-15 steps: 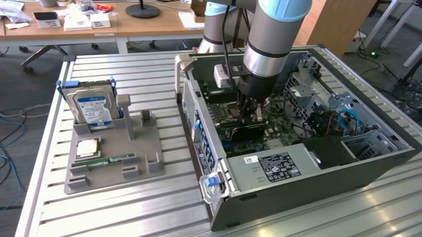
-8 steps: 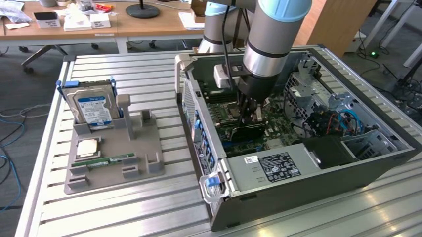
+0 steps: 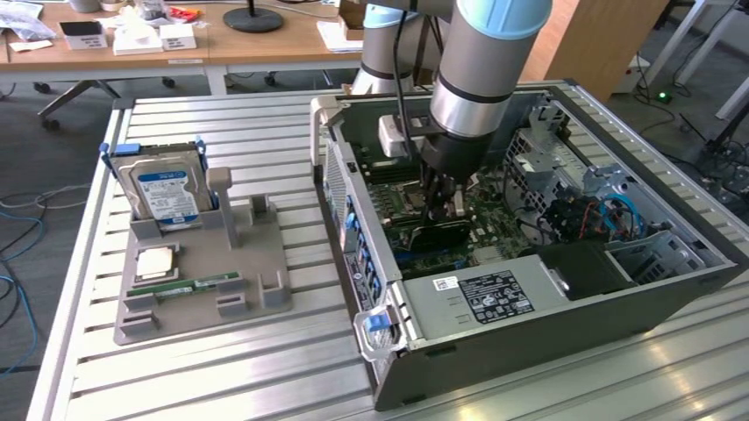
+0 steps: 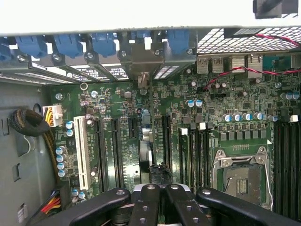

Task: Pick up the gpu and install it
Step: 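Press down on the gpu until it lock into place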

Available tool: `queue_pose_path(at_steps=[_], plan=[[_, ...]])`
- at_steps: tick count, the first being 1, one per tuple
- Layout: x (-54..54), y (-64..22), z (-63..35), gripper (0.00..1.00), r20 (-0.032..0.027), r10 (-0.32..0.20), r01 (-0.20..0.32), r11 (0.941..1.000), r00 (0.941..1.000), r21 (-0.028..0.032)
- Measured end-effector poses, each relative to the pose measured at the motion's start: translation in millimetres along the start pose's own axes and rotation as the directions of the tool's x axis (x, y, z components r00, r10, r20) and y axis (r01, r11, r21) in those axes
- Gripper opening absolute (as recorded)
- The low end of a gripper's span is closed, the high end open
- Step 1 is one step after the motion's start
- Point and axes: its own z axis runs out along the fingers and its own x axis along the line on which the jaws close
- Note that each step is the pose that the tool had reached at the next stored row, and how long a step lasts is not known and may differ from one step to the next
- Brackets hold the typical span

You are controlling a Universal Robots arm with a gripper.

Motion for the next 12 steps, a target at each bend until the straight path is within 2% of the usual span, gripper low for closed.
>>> queue_pose_path(at_steps=[12], plan=[[0.1,0.1,1.4,0.11,-0.0003,0.000,0.000,1.0000,1.0000,0.0000]])
